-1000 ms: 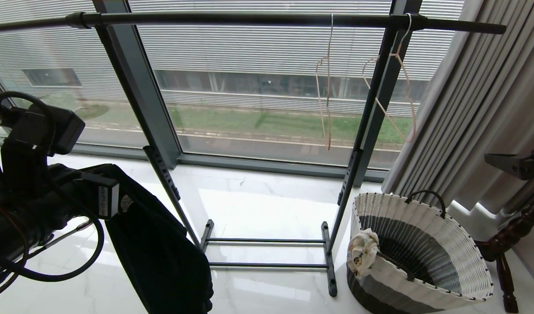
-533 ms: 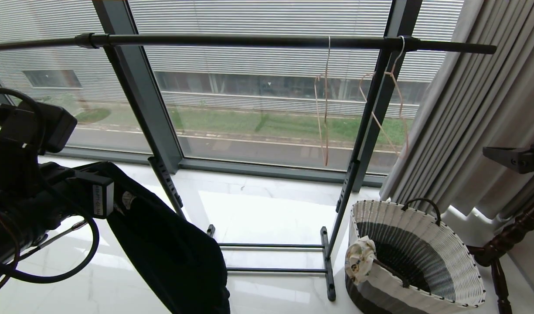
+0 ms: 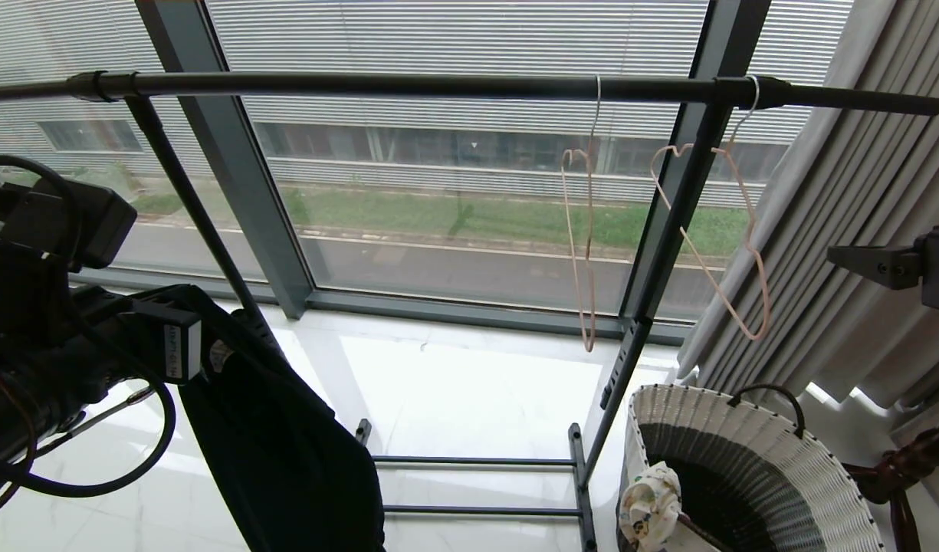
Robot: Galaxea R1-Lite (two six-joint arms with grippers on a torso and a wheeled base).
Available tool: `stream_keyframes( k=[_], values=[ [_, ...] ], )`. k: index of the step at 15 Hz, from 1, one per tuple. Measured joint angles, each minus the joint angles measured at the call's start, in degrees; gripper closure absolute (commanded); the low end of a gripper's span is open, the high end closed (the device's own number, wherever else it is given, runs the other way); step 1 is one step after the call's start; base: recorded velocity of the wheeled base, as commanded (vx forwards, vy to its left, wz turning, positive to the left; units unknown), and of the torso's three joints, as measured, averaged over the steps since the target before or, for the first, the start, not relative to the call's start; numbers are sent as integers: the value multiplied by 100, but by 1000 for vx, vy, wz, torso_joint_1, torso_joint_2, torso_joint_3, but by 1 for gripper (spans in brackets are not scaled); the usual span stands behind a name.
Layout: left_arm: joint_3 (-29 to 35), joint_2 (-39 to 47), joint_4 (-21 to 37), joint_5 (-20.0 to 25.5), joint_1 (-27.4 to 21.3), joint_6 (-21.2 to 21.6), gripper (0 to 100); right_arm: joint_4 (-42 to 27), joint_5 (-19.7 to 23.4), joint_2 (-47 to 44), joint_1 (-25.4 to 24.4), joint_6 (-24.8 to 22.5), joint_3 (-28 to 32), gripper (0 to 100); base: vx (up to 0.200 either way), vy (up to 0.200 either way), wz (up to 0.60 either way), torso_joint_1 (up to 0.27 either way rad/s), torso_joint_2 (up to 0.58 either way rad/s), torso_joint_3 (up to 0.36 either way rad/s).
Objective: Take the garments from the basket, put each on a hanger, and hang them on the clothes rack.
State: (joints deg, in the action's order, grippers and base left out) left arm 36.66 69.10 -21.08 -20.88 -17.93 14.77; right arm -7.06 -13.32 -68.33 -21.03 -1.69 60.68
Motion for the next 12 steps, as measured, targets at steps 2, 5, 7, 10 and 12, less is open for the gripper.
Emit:
stream_keyframes(
  k=[2, 5, 7, 10, 12],
  values=[
    [-4, 6, 1, 2, 0, -2, 100, 9, 0, -13, -18, 118, 1, 0, 0, 0, 0, 0, 0, 0],
    [2, 2, 0, 0, 5, -11, 100, 105, 5, -17, -112, 262, 11, 0, 0, 0, 0, 0, 0, 0],
    [7, 2, 0, 0, 7, -5, 100, 115, 5, -30, -179, 269, 9, 0, 0, 200, 0, 7, 2, 2],
    [9, 6, -5, 4, 0, -5, 100, 304, -2, -101, -208, 269, 20, 0, 0, 67, 0, -2, 1, 1],
    [9, 6, -2, 0, 10, -5, 100, 397, 5, -173, -226, 269, 22, 0, 0, 0, 0, 0, 0, 0]
  ],
)
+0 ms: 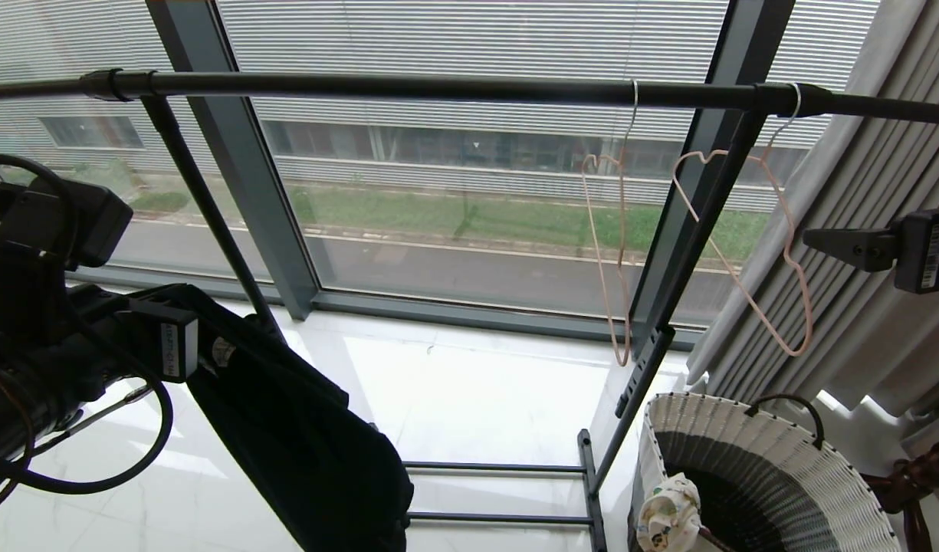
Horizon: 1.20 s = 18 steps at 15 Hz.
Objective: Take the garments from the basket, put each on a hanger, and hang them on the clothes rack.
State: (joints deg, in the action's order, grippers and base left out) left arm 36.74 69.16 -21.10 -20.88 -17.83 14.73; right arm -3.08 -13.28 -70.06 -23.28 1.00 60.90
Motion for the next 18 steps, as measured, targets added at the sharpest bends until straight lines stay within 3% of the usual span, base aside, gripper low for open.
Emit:
stream_keyframes(
  k=[5, 11, 18],
  values=[
    [-12, 7, 4, 9, -38, 11, 100, 230, -11, -216, 149, 375, 0, 0, 0, 0, 0, 0, 0, 0],
    [-1, 13, 2, 17, -77, 13, 100, 584, 290, -551, 461, 400, 0, 0, 200, 0, 0, 2, 2, 5],
    [-9, 7, -7, 15, -230, 13, 100, 571, 316, -675, 631, 406, -73, 0, 0, 0, 0, 0, 0, 0]
  ],
)
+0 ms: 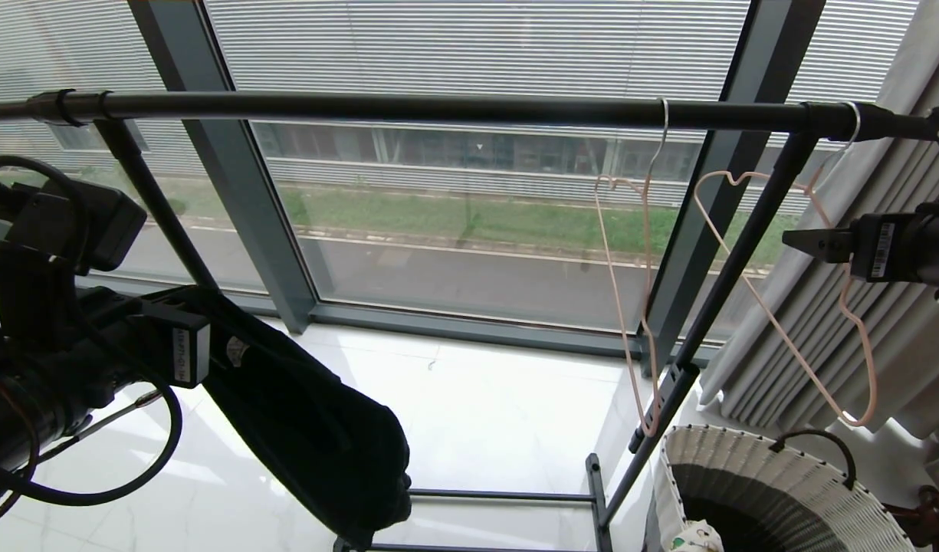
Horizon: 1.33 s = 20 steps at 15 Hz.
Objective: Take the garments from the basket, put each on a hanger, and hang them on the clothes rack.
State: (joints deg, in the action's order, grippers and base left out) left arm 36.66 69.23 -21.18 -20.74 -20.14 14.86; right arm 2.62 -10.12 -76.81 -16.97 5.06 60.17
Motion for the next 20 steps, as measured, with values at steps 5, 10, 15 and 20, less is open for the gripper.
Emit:
stream_keyframes(
  k=[5, 10, 15, 20],
  values=[
    [7, 0, 2, 2, -37, 9, 100, 187, 2, -238, 49, 290, -183, 0, 0, 0, 0, 0, 0, 0],
    [7, -2, 2, 0, -65, 9, 100, 356, 0, -397, 49, 363, -367, 0, 0, 0, 0, 0, 0, 0],
    [0, -2, 0, -1, -69, 9, 100, 358, 0, -452, 46, 402, -422, 0, 0, 0, 0, 0, 0, 0],
    [-2, -2, 0, -4, -85, 9, 100, 367, 0, -467, 46, 400, -497, 0, 0, 0, 0, 0, 0, 0]
  ],
)
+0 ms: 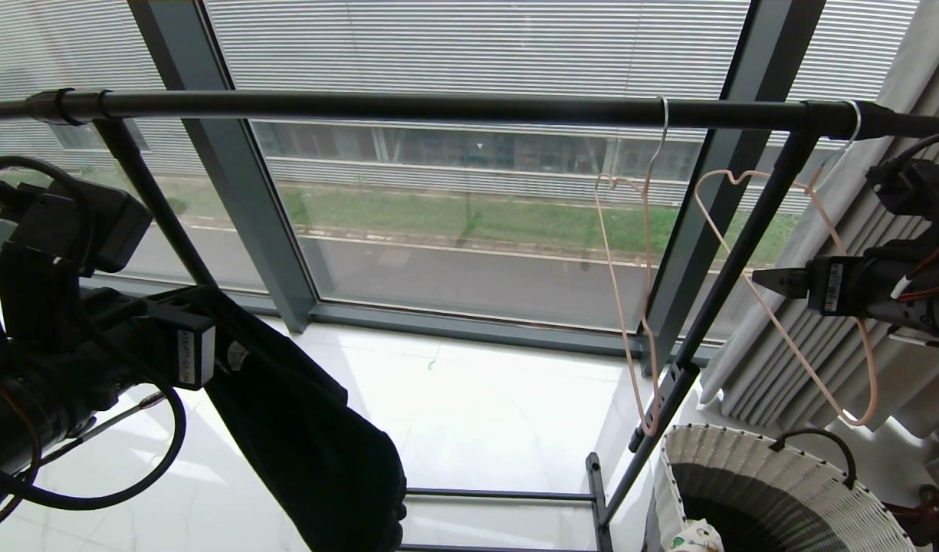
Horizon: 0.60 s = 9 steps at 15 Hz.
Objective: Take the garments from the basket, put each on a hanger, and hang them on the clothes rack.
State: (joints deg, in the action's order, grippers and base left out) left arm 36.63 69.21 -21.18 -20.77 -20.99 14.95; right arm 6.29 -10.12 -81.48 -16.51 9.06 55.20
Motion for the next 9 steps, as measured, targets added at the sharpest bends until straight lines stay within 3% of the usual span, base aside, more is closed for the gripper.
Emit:
stream_keyframes(
  k=[4, 5, 9],
  values=[
    [0, 0, 0, -2, -9, -1, 100, 17, 2, -33, 0, 35, -13, 0, 0, 0, 0, 0, 0, 0],
    [0, 0, 0, 0, -11, -1, 100, 20, 2, -38, 0, 41, -18, 100, 0, 0, 0, 0, 0, 0],
    [2, 0, 2, -2, -11, 0, 100, 20, 9, -55, -9, 38, -27, 100, 0, 0, 0, 0, 0, 0]
  ],
)
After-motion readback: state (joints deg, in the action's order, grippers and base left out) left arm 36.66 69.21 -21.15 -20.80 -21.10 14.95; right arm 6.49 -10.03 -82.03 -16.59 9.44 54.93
